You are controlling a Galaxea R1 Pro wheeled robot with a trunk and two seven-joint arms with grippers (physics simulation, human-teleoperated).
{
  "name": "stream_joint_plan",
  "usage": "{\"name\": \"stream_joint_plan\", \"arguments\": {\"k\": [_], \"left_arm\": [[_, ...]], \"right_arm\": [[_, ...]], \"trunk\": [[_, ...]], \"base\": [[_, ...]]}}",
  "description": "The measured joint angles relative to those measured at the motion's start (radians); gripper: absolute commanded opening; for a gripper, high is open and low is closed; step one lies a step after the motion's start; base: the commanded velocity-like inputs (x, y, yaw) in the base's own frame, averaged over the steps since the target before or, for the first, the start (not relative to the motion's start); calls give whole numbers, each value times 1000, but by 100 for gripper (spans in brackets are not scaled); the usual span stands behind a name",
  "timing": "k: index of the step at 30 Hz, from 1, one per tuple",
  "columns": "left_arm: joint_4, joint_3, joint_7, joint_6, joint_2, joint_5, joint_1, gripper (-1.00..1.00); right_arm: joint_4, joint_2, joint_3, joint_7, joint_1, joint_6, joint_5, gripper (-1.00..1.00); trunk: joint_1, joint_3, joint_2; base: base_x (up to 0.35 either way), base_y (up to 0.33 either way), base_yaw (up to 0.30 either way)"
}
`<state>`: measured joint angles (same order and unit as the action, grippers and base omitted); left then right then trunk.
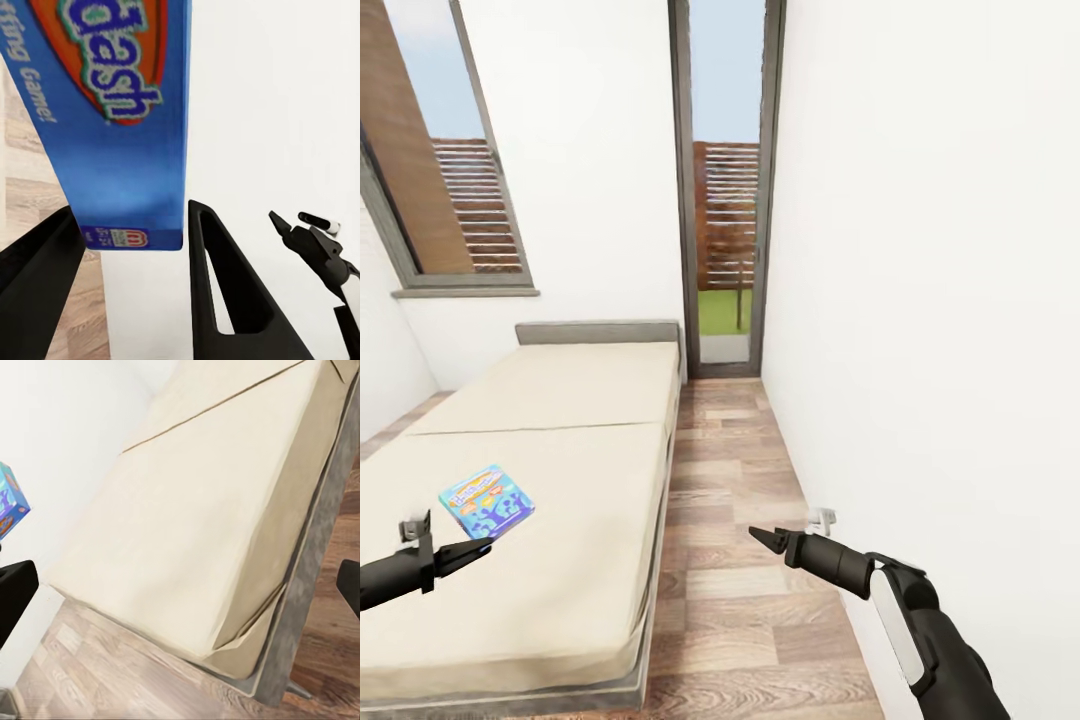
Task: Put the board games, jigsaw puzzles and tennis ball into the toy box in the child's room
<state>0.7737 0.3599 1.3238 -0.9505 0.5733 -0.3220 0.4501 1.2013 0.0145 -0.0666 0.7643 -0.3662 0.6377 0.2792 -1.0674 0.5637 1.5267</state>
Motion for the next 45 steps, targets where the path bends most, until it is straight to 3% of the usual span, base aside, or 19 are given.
{"name": "stream_joint_plan", "arguments": {"k": [20, 28, 45], "left_arm": [[-2, -1, -1, 1, 12, 2, 0, -100], [-4, 0, -1, 1, 14, 4, 0, -100], [-6, 0, -3, 2, 14, 5, 0, -100]], "right_arm": [[5, 1, 2, -1, 0, 0, 1, 100], [6, 0, 43, -1, 0, 0, 0, 100], [4, 0, 49, -2, 0, 0, -1, 100]], "trunk": [[77, -63, -140], [107, -88, -196], [173, -141, -315]], "base": [[-45, 0, 288], [-19, 11, 290], [-42, 32, 290]]}}
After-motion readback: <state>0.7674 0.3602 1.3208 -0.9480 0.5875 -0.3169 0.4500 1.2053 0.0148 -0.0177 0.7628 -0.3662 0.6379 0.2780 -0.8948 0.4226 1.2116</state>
